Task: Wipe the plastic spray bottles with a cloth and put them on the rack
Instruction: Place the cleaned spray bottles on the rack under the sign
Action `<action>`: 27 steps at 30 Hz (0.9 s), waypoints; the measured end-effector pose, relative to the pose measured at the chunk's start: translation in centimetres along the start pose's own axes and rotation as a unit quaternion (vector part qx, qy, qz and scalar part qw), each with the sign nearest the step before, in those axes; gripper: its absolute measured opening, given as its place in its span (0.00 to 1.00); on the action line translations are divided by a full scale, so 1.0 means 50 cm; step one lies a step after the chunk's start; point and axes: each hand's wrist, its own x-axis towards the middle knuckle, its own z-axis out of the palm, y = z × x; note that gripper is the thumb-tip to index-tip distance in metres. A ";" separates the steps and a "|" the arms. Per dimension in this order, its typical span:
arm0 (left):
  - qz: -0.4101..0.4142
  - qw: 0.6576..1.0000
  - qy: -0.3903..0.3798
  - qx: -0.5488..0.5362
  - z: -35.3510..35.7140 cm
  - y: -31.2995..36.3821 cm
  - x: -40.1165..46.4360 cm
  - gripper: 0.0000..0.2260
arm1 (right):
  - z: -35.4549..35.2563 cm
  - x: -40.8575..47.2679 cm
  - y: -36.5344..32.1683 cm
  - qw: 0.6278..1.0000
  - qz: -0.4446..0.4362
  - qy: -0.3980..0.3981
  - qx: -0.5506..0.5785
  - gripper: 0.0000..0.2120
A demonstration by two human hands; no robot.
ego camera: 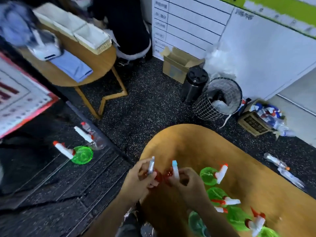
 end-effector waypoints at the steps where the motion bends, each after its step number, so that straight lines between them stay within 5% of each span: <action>1: 0.010 1.000 0.015 0.000 -0.020 -0.002 -0.011 0.19 | 0.011 0.000 -0.023 1.000 -0.014 -0.011 0.004 0.12; 11: 0.060 0.975 0.148 -0.156 -0.234 -0.035 -0.107 0.17 | 0.181 -0.002 -0.225 0.979 -0.121 -0.163 -0.026 0.04; 27: 0.050 0.903 0.320 -0.283 -0.527 -0.166 -0.145 0.22 | 0.571 0.016 -0.373 0.949 -0.033 -0.312 0.012 0.10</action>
